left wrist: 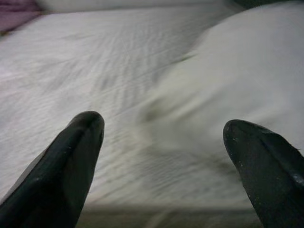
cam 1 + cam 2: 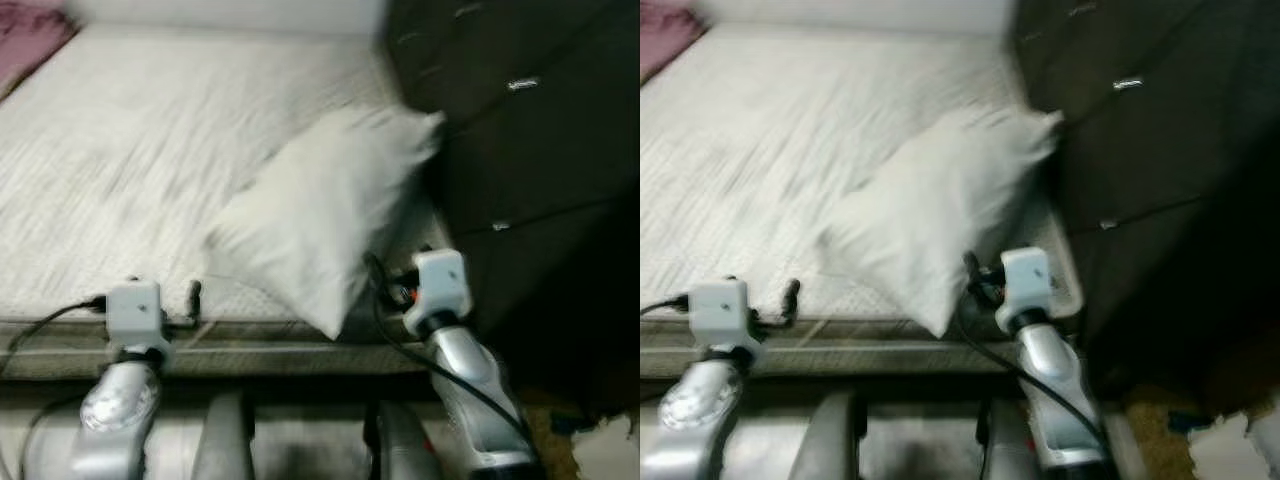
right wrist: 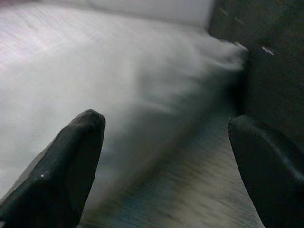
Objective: Clean up the room
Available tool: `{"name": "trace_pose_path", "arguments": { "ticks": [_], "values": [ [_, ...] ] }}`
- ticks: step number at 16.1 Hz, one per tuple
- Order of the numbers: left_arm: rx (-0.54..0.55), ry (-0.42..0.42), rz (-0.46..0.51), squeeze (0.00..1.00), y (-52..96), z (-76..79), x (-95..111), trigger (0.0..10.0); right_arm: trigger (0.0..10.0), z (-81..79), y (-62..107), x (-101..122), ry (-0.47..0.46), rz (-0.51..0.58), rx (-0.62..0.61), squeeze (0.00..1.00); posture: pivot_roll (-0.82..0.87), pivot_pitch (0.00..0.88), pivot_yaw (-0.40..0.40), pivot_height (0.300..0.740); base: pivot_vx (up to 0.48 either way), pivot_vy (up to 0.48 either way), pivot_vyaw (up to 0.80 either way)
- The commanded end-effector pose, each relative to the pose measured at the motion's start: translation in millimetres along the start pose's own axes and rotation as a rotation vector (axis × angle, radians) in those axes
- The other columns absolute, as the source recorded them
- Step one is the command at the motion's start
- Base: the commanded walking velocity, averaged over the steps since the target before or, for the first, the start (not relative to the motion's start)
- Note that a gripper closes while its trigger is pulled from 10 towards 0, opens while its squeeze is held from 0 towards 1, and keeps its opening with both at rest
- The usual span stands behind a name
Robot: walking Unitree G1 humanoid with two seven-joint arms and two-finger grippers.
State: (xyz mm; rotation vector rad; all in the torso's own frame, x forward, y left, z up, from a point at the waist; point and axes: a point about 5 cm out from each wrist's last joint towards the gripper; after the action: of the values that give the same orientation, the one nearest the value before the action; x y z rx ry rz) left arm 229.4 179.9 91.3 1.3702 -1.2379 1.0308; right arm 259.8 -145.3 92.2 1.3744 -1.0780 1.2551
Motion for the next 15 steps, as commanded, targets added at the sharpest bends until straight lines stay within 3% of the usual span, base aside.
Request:
{"name": "trace_pose_path", "arguments": {
  "ticks": [1, 3, 9, 12, 15],
  "values": [
    [0.016, -0.02, -0.016, 0.0, 2.8, -8.4, -4, 10.0, 10.0, -12.4, -5.2, 8, -0.009, 0.039, 0.053, 0.0, 0.05, 0.019, -0.013, 0.585, 0.48, 0.0, 0.69],
    [0.017, -0.019, -0.02, 0.0, 2.1, -8.4, -4, 10.0, 10.0, -11.7, -5.8, 7, -0.018, 0.034, 0.048, 0.0, 0.05, 0.015, -0.016, 0.585, 0.319, 0.0, 0.66],
    [0.027, -0.038, -0.026, 0.0, -1.8, -8.1, -5, 10.0, 10.0, -10.6, -9.8, 6, -0.023, 0.026, 0.06, 0.0, 0.05, 0.0, -0.018, 0.585, 0.0, 0.0, 0.0],
    [0.02, -0.046, -0.022, 0.0, -11.3, -6.0, -4, 10.0, 10.0, -12.3, -17.6, 8, 0.0, 0.042, 0.067, 0.0, 0.05, 0.0, -0.014, 0.585, 0.0, 0.0, 0.73],
    [0.042, -0.056, -0.02, 0.0, -18.0, -7.6, -4, 10.0, 10.0, -14.1, -22.2, 5, -0.033, 0.022, 0.062, 0.0, 0.04, 0.0, -0.01, 0.585, 0.0, 0.0, 0.0]
  ]
}}
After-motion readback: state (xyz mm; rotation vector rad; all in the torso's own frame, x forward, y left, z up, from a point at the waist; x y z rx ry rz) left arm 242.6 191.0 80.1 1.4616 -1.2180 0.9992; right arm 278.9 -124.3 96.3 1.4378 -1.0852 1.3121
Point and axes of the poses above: a point about 5 cm out from each wrist's last joint towards the gripper, its own y axis pointing back from the gripper into the wrist, its own x axis along the axis of the wrist's last joint, z = x × y, and after that the axes turned 6 degrees about -y, right-handed
